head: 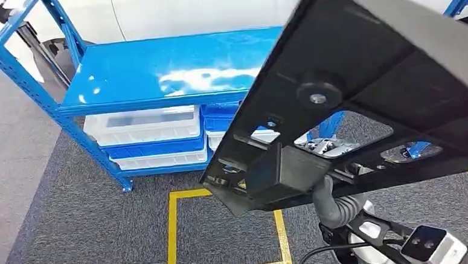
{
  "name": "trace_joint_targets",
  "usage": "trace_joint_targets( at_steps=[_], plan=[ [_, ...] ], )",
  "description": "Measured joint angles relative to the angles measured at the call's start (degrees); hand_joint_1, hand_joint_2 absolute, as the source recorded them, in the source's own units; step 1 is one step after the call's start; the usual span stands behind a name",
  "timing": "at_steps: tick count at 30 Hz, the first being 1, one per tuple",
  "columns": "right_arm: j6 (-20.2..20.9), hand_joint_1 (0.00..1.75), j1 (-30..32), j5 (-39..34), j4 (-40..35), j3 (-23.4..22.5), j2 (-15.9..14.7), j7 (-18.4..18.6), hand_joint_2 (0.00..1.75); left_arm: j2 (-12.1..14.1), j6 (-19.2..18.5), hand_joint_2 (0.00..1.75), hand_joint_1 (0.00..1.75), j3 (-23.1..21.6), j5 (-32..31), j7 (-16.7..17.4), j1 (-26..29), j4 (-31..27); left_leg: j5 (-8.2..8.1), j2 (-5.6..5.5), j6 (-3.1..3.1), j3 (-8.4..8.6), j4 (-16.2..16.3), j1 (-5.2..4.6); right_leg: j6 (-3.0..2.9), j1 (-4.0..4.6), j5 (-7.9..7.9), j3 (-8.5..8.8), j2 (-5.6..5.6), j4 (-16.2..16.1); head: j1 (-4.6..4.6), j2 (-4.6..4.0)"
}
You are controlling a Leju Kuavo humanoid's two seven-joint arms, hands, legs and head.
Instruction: Take the parts from the cabinet and place them on the table.
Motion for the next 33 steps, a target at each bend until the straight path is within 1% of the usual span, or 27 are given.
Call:
trace_joint_targets(
  at_steps=[1,2,4,5,6,8,9,10,11,13,14,15,16,17,18,19,20,21,24,25,26,27,29,30,31,32,33],
  plan=[
    [0.0,1.75,0.3,0.4,-0.2,0.0,0.0,0.0,1.75,0.0,0.0,1.75,0.00,0.0,0.0,0.0,0.0,0.0,0.86,0.00,0.13,0.75,-0.5,-0.01,0.04,0.09,0.13,-0.20,0.00,0.0,0.00,0.00],
    [0.0,1.75,0.4,0.6,-0.5,-0.1,0.0,0.0,1.75,0.0,0.0,1.75,0.00,0.0,0.0,0.0,0.1,0.0,2.76,-0.01,0.37,2.90,-3.6,-0.02,0.06,0.20,0.21,-0.27,0.01,0.1,-0.02,0.00],
    [0.2,1.75,0.5,1.2,-1.1,-0.2,0.0,0.0,1.75,0.0,0.0,1.75,0.00,0.0,0.1,-0.1,0.0,0.0,6.90,-0.42,1.34,9.15,-14.1,-0.22,0.15,0.42,0.26,-0.12,0.20,0.1,0.00,0.00],
    [0.2,1.75,0.6,1.4,-1.2,-0.2,0.0,0.0,1.75,0.2,0.2,1.75,0.00,0.1,0.2,-0.2,-0.1,0.0,6.12,-3.07,2.10,10.98,-17.6,-0.17,0.36,0.16,0.35,-0.43,0.44,0.1,0.00,0.00],
    [0.3,1.75,0.4,1.5,-1.2,-0.2,0.0,0.0,1.75,0.1,0.2,1.75,0.00,0.1,0.3,-0.2,0.2,0.0,6.53,-3.44,1.92,11.47,-18.1,-0.13,0.83,0.14,0.54,-0.72,0.61,0.1,0.00,0.00],
    [1.1,1.75,0.5,1.2,-1.2,-0.2,0.1,0.0,1.75,0.1,0.4,1.75,0.00,0.3,0.3,-0.1,0.5,0.0,6.53,-2.65,2.33,11.26,-18.6,-0.80,1.63,-0.34,1.02,-1.08,1.40,0.1,-0.02,0.00],
    [1.2,1.75,0.2,0.9,-1.2,-0.2,0.1,0.0,1.75,0.1,0.4,1.75,0.00,0.4,0.3,-0.1,0.4,0.0,6.68,-2.20,2.44,11.25,-19.1,-0.78,1.95,-0.18,1.21,-1.13,1.80,0.0,-0.02,0.00],
    [1.0,1.75,-0.4,0.5,-1.2,-0.2,0.1,0.0,1.75,0.0,0.5,1.75,0.00,0.5,0.3,0.0,0.1,0.0,7.26,-1.43,2.77,11.60,-20.0,0.09,2.19,-0.04,0.78,-1.27,1.71,0.4,0.00,0.00],
    [0.9,1.75,-1.3,0.3,-1.1,-0.2,0.1,0.0,1.75,0.0,0.5,1.75,0.00,0.6,0.3,0.0,-0.1,0.0,7.36,-1.02,3.03,11.66,-20.3,-0.03,2.50,-0.03,-0.26,-2.05,1.24,1.8,0.00,0.00],
    [0.0,1.75,-3.0,-0.5,-0.9,0.1,0.0,0.1,1.75,0.1,0.6,1.75,0.00,0.8,0.3,0.2,-0.3,0.0,7.40,0.05,3.14,11.51,-20.3,-0.09,2.95,-0.32,-4.80,-6.46,0.98,10.5,0.00,0.00],
    [-0.7,1.75,-3.4,-0.9,-0.7,0.4,-0.2,0.3,1.75,0.1,0.7,1.75,0.00,1.0,0.3,0.3,-0.3,0.0,7.39,0.60,3.15,11.47,-20.2,-0.11,3.21,-0.43,-6.46,-8.78,0.97,15.2,0.00,0.00],
    [-1.2,1.75,-3.5,-1.1,-0.5,0.6,-0.4,0.5,1.75,0.1,0.8,1.75,0.00,1.1,0.3,0.4,-0.3,0.0,7.38,1.10,3.15,11.40,-20.1,-0.11,3.43,-0.54,-6.82,-10.20,0.94,18.0,0.00,0.00],
    [-1.5,1.75,-3.7,-1.4,-0.3,0.8,-0.7,0.6,1.75,0.1,1.0,1.75,0.00,1.1,0.3,0.7,-0.3,0.0,7.35,1.52,3.13,11.38,-20.0,-0.09,3.62,-0.66,-5.84,-10.31,0.81,17.9,0.00,0.00],
    [-2.0,1.75,-4.0,-1.6,-0.2,1.2,-1.0,0.5,1.75,0.1,1.2,1.75,0.00,1.2,0.3,0.9,-0.3,0.0,7.24,2.01,3.06,11.37,-19.8,-0.06,3.72,-0.80,-3.66,-9.06,0.47,15.1,0.00,0.00],
    [-2.4,1.75,-4.4,-1.7,-0.2,1.7,-1.2,0.4,1.75,0.1,1.7,1.75,0.00,1.2,0.3,1.0,-0.4,0.0,7.07,2.38,2.93,11.37,-19.6,-0.04,3.75,-0.94,-1.03,-6.77,-0.07,10.5,0.00,0.00],
    [-2.7,1.75,-4.9,-1.7,-0.2,2.1,-1.4,0.3,1.75,0.1,2.5,1.75,0.00,1.2,0.2,1.1,-0.5,0.0,6.83,2.82,2.68,11.37,-19.2,-0.01,3.71,-1.02,1.60,-3.92,-1.10,4.8,0.00,0.00],
    [-3.0,1.75,-5.4,-1.8,-0.2,2.4,-1.6,0.2,1.75,0.1,3.2,1.75,0.00,1.2,-0.1,1.1,-0.6,0.0,6.50,3.19,2.26,11.26,-18.7,-0.19,3.46,-0.74,1.34,-2.40,-3.65,1.4,0.00,0.00],
    [-3.1,1.75,-5.7,-1.8,-0.1,2.7,-1.7,0.1,1.75,0.2,4.1,1.75,0.00,1.2,-0.2,1.1,-0.6,0.0,6.25,3.40,1.87,10.98,-18.1,-0.56,2.56,-0.33,1.54,-2.62,-3.33,1.1,-0.02,0.00],
    [-3.4,1.75,-5.8,-1.8,0.0,3.2,-1.9,0.1,1.75,0.4,5.7,1.75,0.00,1.2,-0.9,1.0,-0.7,0.0,6.27,4.80,1.16,11.04,-18.3,-0.50,1.53,-0.11,1.61,-3.28,-1.59,1.4,0.00,0.00],
    [-3.4,1.75,-5.9,-1.6,0.0,3.3,-1.9,0.1,1.75,0.4,5.8,1.75,0.00,1.2,-1.2,1.0,-0.8,0.0,5.91,5.06,0.80,10.85,-18.2,-0.41,0.93,-0.41,2.01,-3.21,-1.00,1.0,0.00,0.00],
    [-3.6,1.75,-5.9,-1.4,0.0,3.3,-1.9,0.0,1.75,0.5,5.8,1.75,0.00,1.2,-1.5,1.1,-0.8,0.0,4.74,3.20,0.46,10.55,-17.0,-0.08,0.73,-0.50,2.13,-3.22,-0.63,0.9,0.00,0.00],
    [-3.8,1.75,-5.9,-1.3,0.0,3.4,-1.9,0.0,1.75,0.5,5.9,1.75,0.00,1.2,-1.6,1.2,-0.8,0.0,2.45,1.55,0.32,9.26,-13.7,-0.04,0.50,-0.53,2.22,-3.32,-0.23,0.9,0.00,0.00],
    [-4.4,1.75,-5.7,-0.9,0.0,3.4,-1.9,0.0,1.75,1.0,5.8,1.75,0.00,1.2,-2.1,1.8,-0.5,0.0,-2.15,0.31,0.07,5.00,-4.2,-0.04,0.22,-0.41,2.37,-3.55,1.00,1.0,0.00,0.00],
    [-4.5,1.75,-5.3,-0.5,-0.1,3.4,-1.9,0.0,1.75,1.2,5.7,1.75,0.00,1.2,-2.2,2.3,-0.4,0.0,-3.25,0.05,0.07,3.22,-0.4,-0.04,0.17,-0.30,2.41,-3.63,1.66,1.0,-0.02,0.00],
    [-4.8,1.75,-4.6,0.0,-0.3,3.4,-1.8,0.0,1.75,1.2,5.7,1.75,0.00,1.2,-2.5,3.0,-0.3,0.0,-2.74,0.02,0.18,2.72,0.5,-0.04,0.17,-0.25,2.42,-3.60,2.31,1.0,0.00,0.00],
    [-5.0,1.75,-3.8,0.5,-0.7,3.4,-1.7,0.0,1.75,1.3,5.7,1.75,0.00,1.2,-2.6,3.5,-0.2,0.0,-0.90,-0.02,0.38,3.63,-1.6,-0.04,0.18,-0.20,2.42,-3.58,3.02,1.1,0.00,0.00],
    [-5.1,1.75,-3.3,1.0,-1.1,3.4,-1.6,0.0,1.75,1.3,5.7,1.75,0.00,1.2,-2.8,4.0,-0.1,0.0,1.65,-0.23,0.63,5.57,-5.7,-0.04,0.19,-0.19,2.41,-3.56,3.75,1.2,0.00,0.00]
  ],
)
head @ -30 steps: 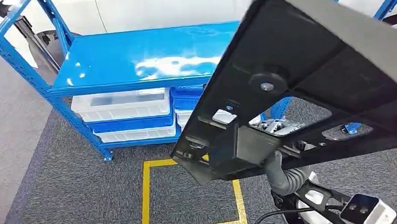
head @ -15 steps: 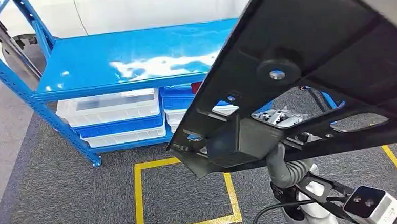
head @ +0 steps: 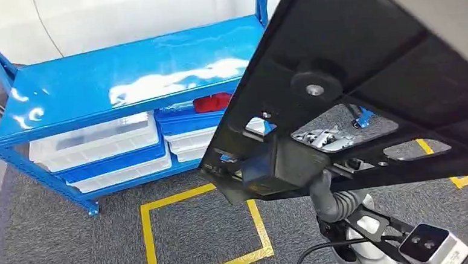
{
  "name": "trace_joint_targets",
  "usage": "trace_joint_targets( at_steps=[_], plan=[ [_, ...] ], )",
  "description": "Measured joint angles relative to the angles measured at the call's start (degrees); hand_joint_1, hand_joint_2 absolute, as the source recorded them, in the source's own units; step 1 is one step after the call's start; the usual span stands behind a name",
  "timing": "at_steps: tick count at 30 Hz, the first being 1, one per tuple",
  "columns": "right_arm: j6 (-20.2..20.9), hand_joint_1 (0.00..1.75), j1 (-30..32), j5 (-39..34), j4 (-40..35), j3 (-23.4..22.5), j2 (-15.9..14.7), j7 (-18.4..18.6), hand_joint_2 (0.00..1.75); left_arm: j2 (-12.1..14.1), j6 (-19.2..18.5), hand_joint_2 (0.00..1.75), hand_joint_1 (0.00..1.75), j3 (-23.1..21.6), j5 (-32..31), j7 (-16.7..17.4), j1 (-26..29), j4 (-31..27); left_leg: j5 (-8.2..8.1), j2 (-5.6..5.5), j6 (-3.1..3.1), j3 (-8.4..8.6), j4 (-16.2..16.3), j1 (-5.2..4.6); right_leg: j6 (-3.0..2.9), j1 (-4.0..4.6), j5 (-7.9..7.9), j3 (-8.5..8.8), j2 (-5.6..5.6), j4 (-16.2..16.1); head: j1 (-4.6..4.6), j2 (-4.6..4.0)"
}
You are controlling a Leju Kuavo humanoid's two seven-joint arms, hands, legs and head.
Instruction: Take the parts from the cabinet and place them on the table.
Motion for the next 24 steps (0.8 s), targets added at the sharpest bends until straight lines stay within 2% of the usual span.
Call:
trace_joint_targets(
  at_steps=[1,2,3,4,5,6,7,8,9,10,11,12,13,14,15,16,17,18,19,22,23,24],
  plan=[
    [0.0,1.75,0.3,0.3,-0.4,0.0,0.2,0.0,1.75,0.0,0.0,1.75,0.00,0.0,-0.3,0.4,0.1,0.0,2.71,-0.70,0.33,2.40,-5.3,0.00,0.03,0.05,0.00,0.04,0.78,0.1,0.00,0.00],
    [0.0,1.75,0.6,0.5,-0.7,0.0,0.3,0.0,1.75,0.2,-0.1,1.75,0.00,0.0,-0.3,0.6,0.2,0.0,4.70,-2.99,0.76,4.49,-10.0,0.01,0.15,0.04,0.00,0.02,1.37,0.1,0.00,0.00],
    [0.2,1.75,0.7,0.5,-1.0,-0.1,0.6,-0.1,1.75,0.3,-0.5,1.75,0.00,0.0,-0.4,0.9,0.3,0.0,3.95,-5.26,1.05,5.08,-11.6,0.23,0.58,0.31,0.06,-0.30,2.01,0.3,0.00,0.00],
    [0.2,1.75,0.9,0.7,-1.1,-0.3,0.7,0.0,1.75,0.3,-0.7,1.75,0.00,0.0,-0.5,1.0,0.3,0.0,3.81,-4.62,0.85,5.43,-12.1,0.12,0.99,-0.04,0.28,-0.70,2.84,0.4,-0.02,0.00],
    [0.2,1.75,1.2,0.8,-1.3,-0.5,0.8,-0.1,1.75,0.4,-0.9,1.75,0.00,0.0,-0.6,1.3,0.3,0.0,3.85,-4.20,0.95,5.36,-12.1,-0.13,1.34,-0.33,0.48,-0.91,3.30,0.3,0.00,0.00],
    [0.4,1.75,1.4,1.0,-1.5,-0.8,0.8,0.0,1.75,0.4,-1.2,1.75,0.00,0.0,-0.8,1.3,0.3,0.0,3.90,-3.69,1.14,5.36,-12.1,-0.26,1.81,-0.50,0.72,-0.95,3.93,0.0,-0.02,0.00],
    [0.6,1.75,1.7,1.2,-1.9,-1.2,0.8,0.0,1.75,0.5,-1.4,1.75,0.00,-0.1,-1.0,1.4,0.2,0.0,4.35,-3.02,1.67,5.53,-12.8,0.12,2.36,-0.10,0.91,-1.07,4.59,-0.2,-0.02,0.00],
    [1.0,1.75,2.1,1.4,-2.4,-1.6,0.8,-0.1,1.75,0.5,-1.7,1.75,0.00,-0.1,-1.1,1.3,0.0,0.0,4.76,-2.04,2.10,5.69,-13.3,0.45,2.38,-0.17,0.29,-1.15,2.10,0.5,-0.02,0.00],
    [1.6,1.75,2.0,1.4,-3.2,-2.1,0.9,-0.1,1.75,0.6,-1.9,1.75,0.00,-0.2,-1.1,1.2,0.0,0.0,4.85,-1.53,2.46,5.69,-13.5,0.37,2.56,0.11,-1.63,-2.31,-0.94,2.7,0.00,0.00],
    [2.1,1.75,2.1,1.3,-3.5,-2.4,1.0,-0.2,1.75,0.6,-1.9,1.75,0.00,-0.2,-1.1,1.2,0.1,0.0,4.84,-0.78,2.51,5.63,-13.5,0.33,2.75,0.02,-3.99,-4.18,-2.13,6.8,0.00,0.00],
    [2.6,1.75,2.3,1.2,-3.8,-2.8,1.2,-0.2,1.75,0.7,-2.0,1.75,0.00,-0.2,-1.1,1.1,0.4,0.0,4.81,0.15,2.53,5.61,-13.4,0.25,3.00,-0.07,-6.50,-6.64,-2.71,12.1,0.00,0.00],
    [3.2,1.75,2.6,1.0,-4.0,-3.2,1.4,-0.2,1.75,0.8,-2.0,1.75,0.00,-0.2,-1.1,1.1,0.5,0.0,4.77,0.98,2.58,5.54,-13.4,0.21,3.20,-0.20,-7.95,-8.60,-2.88,16.3,0.00,0.00],
    [3.7,1.75,2.9,0.7,-4.3,-3.7,1.6,-0.2,1.75,0.8,-2.1,1.75,0.00,-0.2,-1.1,1.0,0.4,0.0,4.75,1.75,2.56,5.47,-13.3,0.20,3.34,-0.33,-8.11,-9.50,-2.95,18.2,0.00,0.00],
    [4.1,1.75,3.0,0.5,-4.5,-4.0,1.7,-0.2,1.75,0.9,-2.1,1.75,0.00,-0.2,-1.2,0.8,0.3,0.0,4.64,2.51,2.52,5.47,-13.2,0.19,3.42,-0.40,-6.87,-8.82,-3.15,17.0,0.00,0.00],
    [4.5,1.75,3.1,0.2,-4.9,-4.6,1.9,-0.2,1.75,1.0,-2.2,1.75,0.00,-0.2,-1.4,0.4,0.2,0.0,4.50,3.18,2.40,5.49,-13.1,0.19,3.39,-0.42,-4.71,-6.66,-3.49,13.3,0.00,0.00],
    [4.7,1.75,3.1,-0.1,-5.4,-5.2,2.1,-0.2,1.75,1.1,-2.4,1.75,0.00,-0.2,-1.5,0.0,0.0,0.0,4.32,3.80,2.22,5.56,-12.9,0.19,3.24,-0.40,-2.21,-3.55,-4.21,7.6,0.00,0.00],
    [4.9,1.75,3.0,-0.3,-5.9,-5.7,2.2,-0.2,1.75,1.2,-2.7,1.75,0.00,-0.2,-1.5,-0.4,-0.1,0.0,4.11,4.27,1.97,5.69,-12.7,0.13,2.91,-0.23,-0.35,-0.49,-6.16,2.3,0.00,0.00],
    [4.9,1.75,2.9,-0.4,-6.4,-6.1,2.4,-0.2,1.75,1.4,-3.1,1.75,0.00,-0.2,-1.5,-0.7,-0.1,0.0,3.87,4.66,1.61,5.69,-12.5,-0.23,2.17,0.46,-1.33,0.38,-8.79,0.2,0.00,0.00],
    [5.0,1.75,2.9,-0.4,-6.7,-6.3,2.7,-0.2,1.75,1.7,-3.4,1.75,0.00,-0.2,-1.5,-1.1,-0.2,0.0,3.74,5.17,1.28,5.74,-12.4,-0.39,1.75,0.53,-0.81,0.17,-7.55,0.1,0.00,0.00],
    [5.2,1.75,3.0,-0.7,-7.4,-7.1,3.2,-0.2,1.75,2.3,-3.6,1.75,0.00,-0.2,-0.9,-1.3,-0.6,0.0,3.65,7.05,0.41,6.11,-12.6,-0.41,0.86,0.43,-0.49,-0.27,-5.64,0.0,0.00,0.00],
    [5.2,1.75,3.0,-0.7,-7.5,-7.1,3.5,-0.2,1.75,2.5,-3.6,1.75,0.00,-0.1,-0.7,-1.3,-0.8,-0.1,3.05,6.31,0.05,6.01,-12.4,-0.17,0.42,-0.02,-0.19,0.03,-5.11,-0.4,0.00,0.00],
    [5.1,1.75,2.8,-0.7,-7.6,-7.1,3.8,-0.2,1.75,2.6,-3.7,1.75,0.00,-0.1,-0.4,-1.3,-0.9,-0.1,1.39,3.44,-0.20,5.46,-10.4,-0.01,0.16,-0.07,-0.06,-0.02,-4.58,-0.5,0.00,0.00]
  ],
)
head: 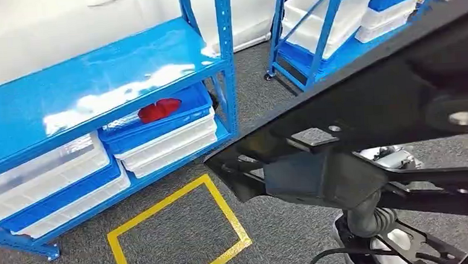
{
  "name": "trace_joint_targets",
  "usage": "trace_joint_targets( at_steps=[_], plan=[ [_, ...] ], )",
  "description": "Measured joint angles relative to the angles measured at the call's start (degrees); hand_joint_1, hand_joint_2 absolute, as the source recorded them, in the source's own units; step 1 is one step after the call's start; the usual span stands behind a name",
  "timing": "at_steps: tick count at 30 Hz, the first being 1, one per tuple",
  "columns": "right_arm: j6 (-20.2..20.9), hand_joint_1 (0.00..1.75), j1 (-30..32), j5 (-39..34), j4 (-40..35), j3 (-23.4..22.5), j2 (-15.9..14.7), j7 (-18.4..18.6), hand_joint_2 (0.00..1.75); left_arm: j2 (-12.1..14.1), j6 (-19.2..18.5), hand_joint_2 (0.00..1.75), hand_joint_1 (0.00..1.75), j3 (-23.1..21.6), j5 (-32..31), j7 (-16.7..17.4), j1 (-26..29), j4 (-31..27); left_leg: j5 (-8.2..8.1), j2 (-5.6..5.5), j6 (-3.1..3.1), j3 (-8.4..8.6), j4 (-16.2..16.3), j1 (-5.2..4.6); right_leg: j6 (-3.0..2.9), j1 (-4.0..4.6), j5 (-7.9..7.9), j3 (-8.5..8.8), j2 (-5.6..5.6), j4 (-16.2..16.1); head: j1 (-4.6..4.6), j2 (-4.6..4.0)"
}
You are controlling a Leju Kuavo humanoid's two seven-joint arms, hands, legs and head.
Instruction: Take the parts from the cabinet and place them on the table.
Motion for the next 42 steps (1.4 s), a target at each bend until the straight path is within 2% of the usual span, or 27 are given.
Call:
trace_joint_targets(
  at_steps=[1,3,4,5,7,8,9,10,13,14,15,16,18,19,20,22,23,24,25,27,33,35,37,38,39,41,42],
  plan=[
    [-0.2,1.75,0.0,0.0,0.0,0.0,0.4,0.0,1.75,0.1,0.0,1.75,0.00,0.1,0.1,0.0,0.1,0.0,-2.56,-1.77,-0.13,-1.76,4.2,0.08,-0.27,-0.01,0.12,-0.11,0.60,0.0,-0.02,0.00],
    [0.1,1.75,0.1,0.1,0.0,0.0,0.9,0.0,1.75,0.3,0.0,1.75,0.00,0.1,0.1,0.1,0.5,0.0,-6.53,-3.04,-0.42,-6.03,13.6,0.08,-0.41,0.13,0.21,-0.29,2.22,0.1,0.00,0.00],
    [0.3,1.75,0.3,0.2,0.0,0.0,0.9,0.1,1.75,0.4,0.1,1.75,0.00,0.1,0.0,0.2,0.6,0.0,-6.73,-3.20,-0.49,-7.27,16.0,0.07,-0.43,0.18,0.24,-0.30,2.99,0.1,0.00,0.00],
    [0.6,1.75,0.4,0.2,0.0,-0.1,1.1,0.1,1.75,0.4,0.1,1.75,0.00,0.1,0.0,0.4,0.6,0.0,-5.54,-3.24,-0.40,-7.17,15.5,0.07,-0.43,0.20,0.24,-0.26,3.75,0.2,0.00,0.00],
    [1.5,1.75,0.7,0.4,0.0,-0.5,1.4,0.1,1.75,0.5,0.1,1.75,0.00,0.1,-0.2,0.5,0.5,0.0,-0.82,-3.54,-0.03,-3.99,8.2,0.08,-0.41,0.21,0.24,-0.19,5.20,0.4,0.00,0.00],
    [1.8,1.75,0.8,0.5,0.0,-0.7,1.7,0.1,1.75,0.5,0.1,1.75,0.00,0.1,-0.4,0.5,0.5,0.0,2.30,-5.03,0.31,-1.22,2.0,0.09,-0.26,0.20,0.22,-0.16,6.03,0.5,-0.02,0.00],
    [2.2,1.75,0.9,0.5,0.0,-1.0,1.9,0.1,1.75,0.5,0.1,1.75,0.00,0.1,-0.5,0.6,0.6,0.0,2.24,-8.10,0.78,0.17,-1.0,0.20,-0.09,0.03,0.26,-0.27,6.58,0.6,0.00,0.00],
    [2.3,1.75,0.9,0.5,0.0,-1.2,2.0,0.1,1.75,0.5,0.1,1.75,0.00,0.1,-0.6,0.6,0.6,0.0,2.17,-8.97,0.83,0.41,-2.2,0.33,0.42,0.20,0.39,-0.69,7.32,0.8,0.00,0.00],
    [2.8,1.75,1.5,0.7,0.0,-1.8,2.2,0.2,1.75,0.5,0.0,1.75,0.00,0.1,-0.5,0.8,0.5,0.0,2.37,-7.19,1.46,0.36,-1.9,-0.13,1.84,-0.40,1.23,-1.25,9.30,0.2,0.00,0.00],
    [3.1,1.75,1.7,0.7,0.0,-2.0,2.1,0.2,1.75,0.2,0.0,1.75,0.00,0.2,-0.3,0.7,0.3,0.0,2.92,-6.42,2.04,0.53,-2.9,0.56,2.24,0.04,1.23,-1.30,9.49,0.3,0.00,0.00],
    [3.4,1.75,1.9,0.6,0.0,-2.3,2.2,0.1,1.75,0.2,0.0,1.75,0.00,0.2,-0.2,0.5,0.2,0.0,3.22,-5.51,2.41,0.70,-3.3,0.52,2.25,0.23,0.10,-1.84,6.11,1.5,0.00,-0.02],
    [3.5,1.75,1.9,0.7,0.0,-2.4,2.2,0.1,1.75,0.1,0.0,1.75,0.00,0.2,-0.1,0.5,0.3,0.0,3.26,-4.73,2.72,0.65,-3.3,0.46,2.32,0.25,-2.34,-3.53,3.57,5.0,0.00,0.00],
    [3.5,1.75,2.1,0.7,0.1,-2.4,2.2,0.1,1.75,0.0,0.0,1.75,0.00,0.2,-0.2,0.5,0.8,0.0,3.22,-3.02,2.79,0.50,-3.2,0.20,2.69,0.05,-6.62,-7.74,1.92,14.1,0.00,0.00],
    [3.5,1.75,2.2,0.7,0.3,-2.4,2.2,0.1,1.75,0.0,0.0,1.75,0.00,0.2,-0.3,0.5,0.9,0.0,3.18,-2.13,2.80,0.39,-3.2,0.16,2.86,-0.04,-7.61,-9.25,1.67,17.4,0.00,0.00],
    [3.5,1.75,2.2,0.7,0.4,-2.4,2.2,0.2,1.75,0.0,0.0,1.75,0.00,0.2,-0.5,0.6,0.9,0.0,3.16,-1.27,2.77,0.34,-3.1,0.14,2.98,-0.18,-7.24,-9.44,1.50,18.1,0.00,0.00],
    [3.3,1.75,2.2,0.6,0.7,-2.4,2.2,0.2,1.75,-0.2,0.1,1.75,0.00,0.2,-0.7,0.9,0.7,0.0,3.04,0.09,2.63,0.38,-3.0,0.12,2.95,-0.32,-3.47,-5.51,0.79,11.3,0.00,0.00],
    [3.2,1.75,2.1,0.6,0.9,-2.4,2.2,0.2,1.75,-0.3,0.2,1.75,0.00,0.2,-0.9,1.1,0.6,0.0,2.90,0.61,2.43,0.40,-2.8,0.11,2.76,-0.25,-1.21,-2.24,-0.30,5.6,0.00,0.00],
    [2.9,1.75,1.9,0.6,1.0,-2.4,2.2,0.2,1.75,-0.4,0.2,1.75,0.00,0.2,-1.1,1.3,0.5,0.0,2.72,1.13,2.17,0.47,-2.6,0.05,2.37,-0.07,-0.40,0.41,-2.41,1.0,0.00,0.00],
    [2.6,1.75,1.8,0.7,1.2,-2.4,2.2,0.2,1.75,-0.5,0.5,1.75,0.00,0.2,-1.2,1.7,0.5,0.0,2.44,1.51,1.74,0.37,-2.4,-0.44,1.90,0.59,-0.96,0.62,-3.42,0.2,0.00,0.00],
    [1.7,1.75,1.8,0.9,1.4,-2.3,2.2,0.2,1.75,-0.6,1.0,1.75,0.00,0.2,-1.3,2.5,0.5,0.0,2.39,2.43,1.27,0.52,-2.5,-0.41,1.44,0.69,-0.75,0.23,-1.95,0.2,0.00,0.00],
    [1.6,1.75,1.8,0.9,1.5,-2.3,2.2,0.2,1.75,-0.7,1.1,1.75,0.00,0.2,-1.3,2.6,0.5,0.0,2.43,2.56,1.19,0.53,-2.5,-0.38,1.37,0.71,-0.76,0.22,-1.81,0.2,0.00,-0.02],
    [1.0,1.75,1.8,0.9,2.0,-2.2,2.2,0.2,1.75,-0.9,1.7,1.75,0.00,0.2,-1.2,3.2,0.4,0.0,2.27,3.49,0.63,0.80,-2.6,-0.34,0.68,0.41,-0.38,0.15,-0.62,-0.3,0.00,0.00],
    [0.6,1.75,1.6,1.5,2.6,-1.6,2.2,0.2,1.75,-1.1,2.1,1.75,0.00,0.2,-1.2,3.8,0.5,0.0,-0.02,-1.20,0.09,-0.24,0.1,0.12,0.18,-0.03,-0.08,0.25,0.14,-0.5,0.00,0.00],
    [-1.1,1.75,1.5,3.7,5.3,-0.2,2.2,0.3,1.75,-1.5,3.0,1.75,0.00,0.5,-1.2,5.1,1.3,0.0,-6.81,-3.27,-0.29,-7.90,16.5,0.13,-0.10,0.11,0.10,-0.01,3.14,-0.4,0.00,0.00],
    [-1.4,1.75,1.5,4.1,5.9,0.1,2.2,0.3,1.75,-1.6,3.1,1.75,0.00,0.5,-1.2,5.2,1.3,0.0,-5.19,-3.29,-0.24,-7.47,15.2,0.14,-0.08,0.10,0.10,0.03,3.89,-0.4,0.00,0.00],
    [-1.9,1.75,1.5,4.7,6.9,0.8,2.2,0.3,1.75,-1.9,3.3,1.75,0.00,0.5,-1.1,5.3,1.3,0.0,0.02,-3.76,-0.10,-3.67,6.7,0.29,0.11,0.05,0.07,0.18,5.37,-0.2,0.00,0.00],
    [-2.1,1.75,1.4,4.7,7.3,1.1,2.2,0.3,1.75,-2.0,3.3,1.75,0.00,0.5,-1.1,5.3,1.2,0.0,2.65,-5.78,-0.04,-1.24,1.3,0.58,0.29,0.03,-0.01,0.18,6.00,0.0,0.00,-0.02]
  ],
)
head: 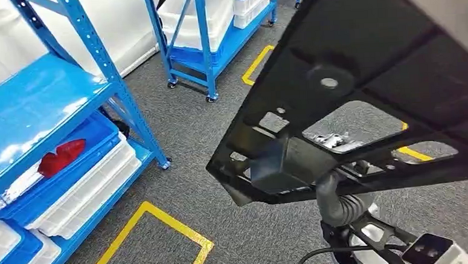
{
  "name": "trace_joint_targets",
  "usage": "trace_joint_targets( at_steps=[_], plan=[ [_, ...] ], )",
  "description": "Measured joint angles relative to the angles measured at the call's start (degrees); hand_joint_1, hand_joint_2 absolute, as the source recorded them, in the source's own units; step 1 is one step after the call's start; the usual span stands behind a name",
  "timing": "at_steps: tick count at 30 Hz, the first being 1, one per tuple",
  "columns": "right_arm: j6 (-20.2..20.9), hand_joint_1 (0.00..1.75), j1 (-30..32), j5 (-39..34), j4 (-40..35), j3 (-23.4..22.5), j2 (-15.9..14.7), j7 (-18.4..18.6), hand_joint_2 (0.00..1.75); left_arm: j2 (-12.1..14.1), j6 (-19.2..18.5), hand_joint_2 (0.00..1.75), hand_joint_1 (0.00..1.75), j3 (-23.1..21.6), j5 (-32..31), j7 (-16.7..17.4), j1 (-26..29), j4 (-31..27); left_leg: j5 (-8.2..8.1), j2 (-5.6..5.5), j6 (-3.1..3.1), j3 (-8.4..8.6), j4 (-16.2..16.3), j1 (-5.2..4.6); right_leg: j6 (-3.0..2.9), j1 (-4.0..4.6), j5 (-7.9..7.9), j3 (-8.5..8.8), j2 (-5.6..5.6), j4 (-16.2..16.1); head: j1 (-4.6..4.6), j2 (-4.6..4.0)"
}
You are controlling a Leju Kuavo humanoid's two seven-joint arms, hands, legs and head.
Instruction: Take the parts from the cabinet and place them on the table.
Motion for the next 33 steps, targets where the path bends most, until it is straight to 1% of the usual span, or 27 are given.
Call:
trace_joint_targets(
  at_steps=[1,3,5,6,7,8,10,11,13,14,15,16,17,20,21,22,23,24,25,26,27,28,29,30,31,32,33],
  plan=[
    [-0.1,1.75,-0.3,-0.1,0.4,0.4,0.0,0.0,1.75,-0.2,0.0,1.75,0.00,0.1,0.0,0.0,0.0,0.0,-0.44,-3.27,0.22,0.93,-2.3,0.16,0.40,0.24,-0.06,-0.31,0.61,0.3,0.00,0.02],
    [-0.2,1.75,-1.0,-0.3,1.2,1.2,0.0,0.0,1.75,-0.6,-0.4,1.75,0.00,0.3,0.2,-0.7,0.1,0.0,-0.51,-2.32,0.66,0.93,-2.9,-0.04,1.30,-0.14,0.39,-1.18,2.03,0.4,0.00,0.02],
    [0.2,1.75,-1.1,-1.0,1.5,1.5,0.0,0.0,1.75,-0.8,-0.8,1.75,0.00,0.6,0.5,-1.6,-0.1,0.0,-0.23,-1.16,1.55,1.05,-3.0,-0.17,2.13,-0.15,0.82,-1.39,3.35,0.1,0.00,0.02],
    [0.3,1.75,-1.2,-1.5,1.6,1.5,-0.1,0.0,1.75,-1.2,-1.0,1.75,0.00,0.7,0.6,-2.1,-0.4,0.0,0.17,-0.27,2.16,1.16,-3.5,0.28,2.22,-0.20,0.29,-1.55,1.94,0.6,0.00,0.02],
    [0.6,1.75,-1.5,-1.9,1.6,1.6,-0.1,0.0,1.75,-1.2,-1.2,1.75,0.00,0.9,0.7,-2.4,-0.5,0.0,0.23,0.30,2.39,1.21,-3.6,0.12,2.33,0.17,-1.23,-2.59,-1.76,2.7,0.02,0.02],
    [0.9,1.75,-1.9,-2.1,1.6,1.8,-0.1,0.0,1.75,-1.3,-1.4,1.75,0.00,1.0,0.7,-2.6,-0.4,0.0,0.14,1.19,2.85,1.20,-3.6,-0.09,2.45,0.10,-3.34,-4.44,-3.35,6.4,0.00,0.02],
    [1.2,1.75,-2.0,-2.4,1.6,2.0,-0.1,-0.1,1.75,-1.4,-1.6,1.75,0.00,1.0,0.6,-2.8,0.0,0.0,0.00,2.95,3.06,1.18,-3.6,-0.38,2.63,-0.04,-7.20,-8.89,-4.25,15.6,0.00,0.02],
    [1.2,1.75,-2.0,-2.4,1.6,2.0,-0.1,-0.1,1.75,-1.4,-1.5,1.75,0.00,1.0,0.5,-2.9,0.0,0.0,-0.05,3.75,3.13,1.17,-3.6,-0.45,2.71,-0.14,-7.52,-10.00,-4.32,18.0,0.00,0.00],
    [1.2,1.75,-2.0,-2.4,1.6,2.1,-0.1,0.0,1.75,-1.4,-1.5,1.75,0.00,1.0,0.3,-3.2,-0.2,0.0,-0.15,5.04,3.09,1.21,-3.5,-0.60,2.65,-0.33,-5.15,-8.52,-4.68,15.4,0.00,0.02],
    [1.1,1.75,-2.0,-2.5,1.6,2.1,-0.1,-0.1,1.75,-1.4,-1.5,1.75,0.00,1.0,0.3,-3.3,-0.4,0.0,-0.28,5.74,2.93,1.37,-3.5,-0.67,2.37,-0.27,-2.56,-5.48,-5.24,9.9,0.00,0.00],
    [1.1,1.75,-2.0,-2.5,1.5,2.2,-0.1,-0.1,1.75,-1.4,-1.6,1.75,0.00,1.0,0.3,-3.6,-0.4,0.0,-0.45,6.26,2.77,1.61,-3.5,-0.72,1.96,-0.11,-0.48,-2.18,-6.50,4.2,0.00,0.00],
    [1.1,1.75,-2.1,-2.8,1.4,2.2,-0.1,-0.1,1.75,-1.4,-1.6,1.75,0.00,1.0,0.2,-3.7,-0.4,0.0,-0.60,6.77,2.54,1.77,-3.5,-0.80,1.44,0.46,-0.87,-0.32,-9.48,0.5,0.00,0.00],
    [1.1,1.75,-2.3,-3.3,1.4,2.3,0.0,-0.1,1.75,-1.4,-1.7,1.75,0.00,1.0,0.0,-3.7,-0.4,0.0,-0.81,7.23,2.17,1.76,-3.4,-1.15,1.18,0.86,-0.55,-0.29,-9.14,0.2,0.00,0.02],
    [1.7,1.75,-2.3,-4.6,1.1,2.2,0.0,-0.1,1.75,-1.3,-1.7,1.75,0.00,1.1,0.0,-3.9,-0.6,0.0,-0.91,8.78,1.36,2.20,-3.6,-1.11,0.74,1.10,-0.54,-0.66,-7.22,0.3,0.00,0.02],
    [2.1,1.75,-2.3,-4.7,0.9,2.2,0.0,-0.1,1.75,-1.3,-1.7,1.75,0.00,1.1,0.0,-4.0,-0.8,0.0,-1.41,8.58,0.92,2.10,-3.4,-1.05,0.18,0.36,-0.08,-0.28,-6.51,-0.4,0.00,0.02],
    [2.0,1.75,-2.5,-4.2,0.8,2.3,0.4,-0.2,1.75,-1.2,-1.7,1.75,0.00,1.1,0.0,-4.1,-0.9,0.0,-2.49,5.91,0.66,1.88,-2.2,-0.75,0.01,0.35,0.03,-0.20,-6.08,-0.6,0.00,0.02],
    [1.3,1.75,-3.0,-3.4,0.8,2.7,1.1,-0.2,1.75,-1.2,-1.7,1.75,0.00,1.1,-0.2,-4.2,-0.8,0.0,-4.71,4.13,0.56,0.48,1.2,-0.69,-0.22,0.27,0.08,-0.27,-5.52,-0.6,-0.02,0.02],
    [-0.1,1.75,-3.3,-2.9,0.8,3.4,1.6,-0.2,1.75,-1.2,-1.5,1.75,0.00,1.1,-0.2,-4.2,-0.7,0.0,-7.24,3.14,0.37,-1.73,6.0,-0.61,-0.44,0.27,0.14,-0.30,-4.81,-0.6,0.00,0.02],
    [-1.3,1.75,-3.5,-2.8,0.8,4.1,1.9,-0.2,1.75,-1.1,-1.4,1.75,0.00,1.1,-0.2,-4.2,-0.6,0.0,-9.07,2.59,0.21,-3.95,10.7,-0.62,-0.47,0.28,0.15,-0.31,-4.07,-0.6,0.00,0.02],
    [-2.5,1.75,-3.6,-2.6,0.8,4.8,1.9,-0.1,1.75,-1.1,-1.3,1.75,0.00,1.2,-0.2,-4.2,-0.5,0.0,-10.02,2.44,0.10,-5.68,14.2,-0.61,-0.46,0.27,0.16,-0.30,-3.31,-0.6,0.00,0.02],
    [-3.5,1.75,-3.8,-3.0,0.8,5.6,1.9,-0.1,1.75,-1.1,-1.4,1.75,0.00,1.2,-0.3,-4.2,-0.5,0.0,-9.48,2.43,0.05,-6.40,15.2,-0.53,-0.45,0.25,0.16,-0.27,-2.53,-0.5,0.00,0.02],
    [-4.5,1.75,-4.2,-3.7,0.9,6.4,1.8,-0.1,1.75,-1.1,-1.5,1.75,0.00,1.2,-0.4,-4.4,-0.5,0.0,-7.50,2.42,0.02,-5.68,13.1,-0.42,-0.43,0.18,0.16,-0.27,-1.71,-0.4,0.00,0.02],
    [-5.1,1.75,-4.7,-4.3,0.9,7.0,1.8,-0.1,1.75,-1.1,-1.6,1.75,0.00,1.2,-0.5,-4.7,-0.5,0.0,-4.62,2.26,-0.03,-3.74,8.6,-0.22,-0.30,0.09,0.12,-0.24,-0.84,-0.3,0.00,0.02],
    [-5.5,1.75,-5.3,-4.7,0.9,7.6,1.7,-0.1,1.75,-1.1,-1.6,1.75,0.00,1.2,-0.6,-4.9,-0.6,0.0,-1.65,1.50,-0.11,-1.21,3.0,0.07,-0.07,0.01,0.00,-0.22,-0.03,0.1,0.00,0.02],
    [-5.6,1.75,-5.7,-5.0,0.8,7.9,1.6,-0.1,1.75,-1.1,-1.6,1.75,0.00,1.2,-0.6,-5.0,-0.5,0.0,-0.07,-1.06,-0.25,0.53,-1.3,0.53,0.23,-0.02,-0.18,-0.41,0.56,0.3,0.00,0.00],
    [-5.7,1.75,-6.0,-5.2,0.9,8.1,1.5,-0.1,1.75,-1.1,-1.6,1.75,0.00,1.2,-0.7,-5.0,-0.6,0.0,-1.10,-4.48,-0.21,0.84,-2.3,0.67,0.73,0.21,-0.13,-0.98,1.26,0.7,0.00,0.02],
    [-5.8,1.75,-6.2,-5.2,0.8,8.2,1.4,-0.1,1.75,-1.1,-1.7,1.75,0.00,1.2,-0.7,-5.2,-0.5,0.0,-0.92,-3.93,0.14,0.82,-2.4,0.75,1.06,0.07,0.08,-1.47,1.96,1.0,0.00,0.02]
  ],
)
